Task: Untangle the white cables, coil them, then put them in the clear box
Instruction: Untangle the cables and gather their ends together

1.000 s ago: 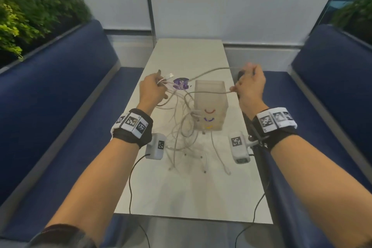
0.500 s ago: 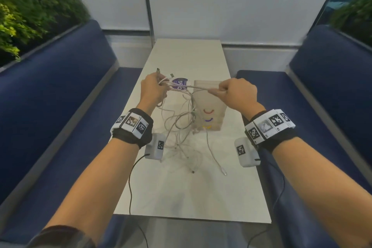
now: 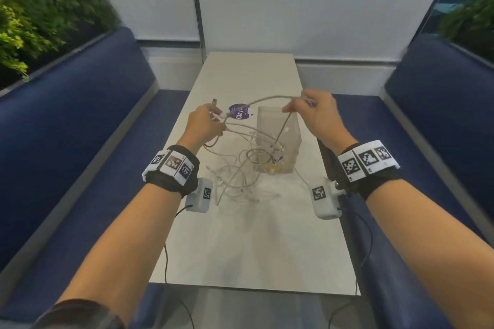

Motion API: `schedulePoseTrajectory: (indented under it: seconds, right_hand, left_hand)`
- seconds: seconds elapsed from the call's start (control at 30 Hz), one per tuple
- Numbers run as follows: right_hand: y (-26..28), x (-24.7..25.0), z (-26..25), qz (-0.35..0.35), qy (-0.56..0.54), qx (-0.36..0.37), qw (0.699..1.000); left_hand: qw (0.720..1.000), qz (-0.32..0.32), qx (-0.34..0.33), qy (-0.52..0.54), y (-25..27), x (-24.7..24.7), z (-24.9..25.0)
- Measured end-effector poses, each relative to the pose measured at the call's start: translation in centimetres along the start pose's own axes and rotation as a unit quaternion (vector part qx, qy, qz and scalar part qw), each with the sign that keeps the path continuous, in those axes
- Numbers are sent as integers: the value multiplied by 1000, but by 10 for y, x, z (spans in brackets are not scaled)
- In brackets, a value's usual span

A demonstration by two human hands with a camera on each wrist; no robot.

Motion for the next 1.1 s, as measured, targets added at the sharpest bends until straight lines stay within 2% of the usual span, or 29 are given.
schedulePoseTrajectory:
  seconds: [0.07,0.13,0.2,0.3,0.33,0.37,0.4,0.47,0.5,0.53,0.57,0.67,0.77,0.9,1.03,1.1]
  right_hand:
    - [2,-14,-8,-55,-17,-2,998]
    - [7,-31,-14,-138,-50,-21,989]
    - [12,-39,-24,-184,-159,-47,969]
    - [8,-25,-36,-155,-382,-92,906]
    - [4,-18,-35,-133,-426,-105,889]
    - [1,-12,-35,-119,-438,-103,885]
    - [-1,-4,-39,-104,-394,-77,910]
    - [1,6,-60,-71,-172,49,981]
    - [5,6,-72,-49,-47,123,990]
    - [10,4,-84,-23,44,191,980]
    - [16,5,-95,9,87,241,967]
    - [26,22,-110,105,115,315,936]
    - [26,24,-107,111,186,323,921]
    - [19,21,-88,74,277,249,925]
    - [17,43,-86,127,344,218,905]
    - [18,41,-87,122,377,218,892]
  left_hand:
    - [999,-25,-24,-3,0,-7,10]
    - [999,-15,-38,-3,0,-5,19]
    - [999,13,-45,-6,0,-1,25]
    - [996,45,-44,-69,-1,4,16]
    - [994,50,-36,-87,-1,5,9]
    - [993,56,-30,-102,-1,7,4]
    - [991,63,-21,-113,-1,9,-2]
    - [989,77,-7,-126,0,12,-10]
    - [988,82,-2,-132,0,12,-11]
    - [987,84,3,-136,1,13,-12]
    - [986,87,5,-140,1,13,-13]
    - [984,97,6,-152,2,19,-17]
    - [980,103,9,-170,0,25,-24]
    - [978,108,20,-179,-1,32,-29]
    - [973,114,30,-199,-2,38,-36]
    - [971,112,29,-209,-3,36,-36]
Point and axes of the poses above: each hand's wrist, its own y-axis away from the middle knuckle, its own x-axis out of the back of the hand, z = x × y, the point moved 10 cm from there along -y, towards the middle knuckle, and after that the axes turned 3 degrees about z, right-handed, at the moved point
